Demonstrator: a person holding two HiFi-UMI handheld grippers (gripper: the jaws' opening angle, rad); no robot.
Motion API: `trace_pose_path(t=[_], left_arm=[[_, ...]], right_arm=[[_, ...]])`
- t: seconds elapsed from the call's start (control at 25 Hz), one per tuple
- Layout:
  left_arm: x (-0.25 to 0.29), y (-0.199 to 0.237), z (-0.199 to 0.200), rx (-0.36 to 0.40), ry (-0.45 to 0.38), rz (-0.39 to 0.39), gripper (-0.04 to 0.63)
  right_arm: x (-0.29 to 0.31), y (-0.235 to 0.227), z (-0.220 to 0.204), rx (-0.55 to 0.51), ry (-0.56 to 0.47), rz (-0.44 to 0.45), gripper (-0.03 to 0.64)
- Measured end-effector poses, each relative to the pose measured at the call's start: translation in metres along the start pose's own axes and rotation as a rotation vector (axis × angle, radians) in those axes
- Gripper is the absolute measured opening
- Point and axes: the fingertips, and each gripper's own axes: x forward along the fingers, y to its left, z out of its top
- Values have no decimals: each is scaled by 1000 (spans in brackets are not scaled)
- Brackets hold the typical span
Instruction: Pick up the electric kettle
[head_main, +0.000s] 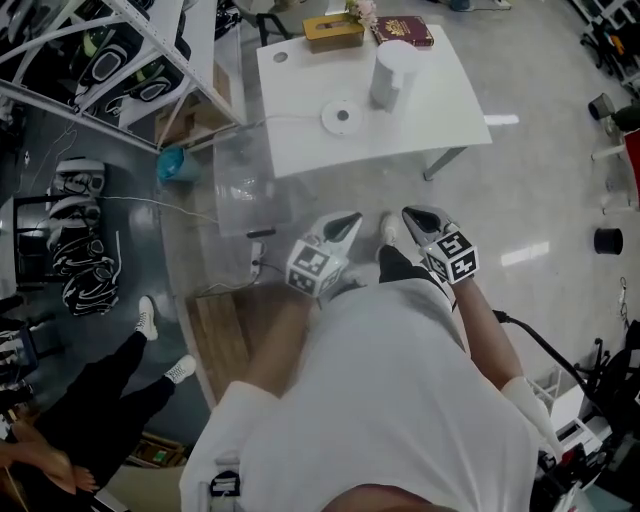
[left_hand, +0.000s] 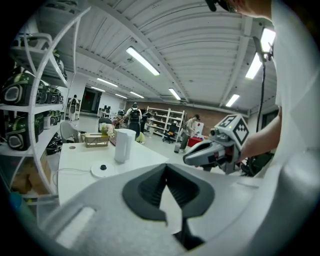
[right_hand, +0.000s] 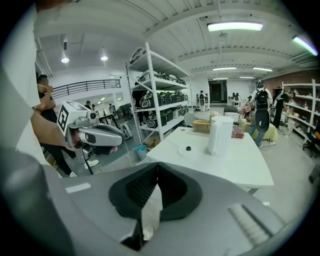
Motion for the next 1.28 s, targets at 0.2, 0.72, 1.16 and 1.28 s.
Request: trace_pose_path(t=[0.2, 0.72, 1.16, 1.28], left_arm=[[-4, -14, -2, 12, -2, -6, 0], [20, -51, 8, 8, -11, 58, 0], [49, -78, 18, -1, -25, 115, 0], [52, -80, 20, 5, -26, 119, 0]], right_arm=[[-15, 5, -9, 4, 1, -10, 5], [-54, -18, -17, -17, -54, 9, 5], [-81, -38, -18, -71, -56, 95, 3], [-83, -38, -19, -76, -60, 106, 3]])
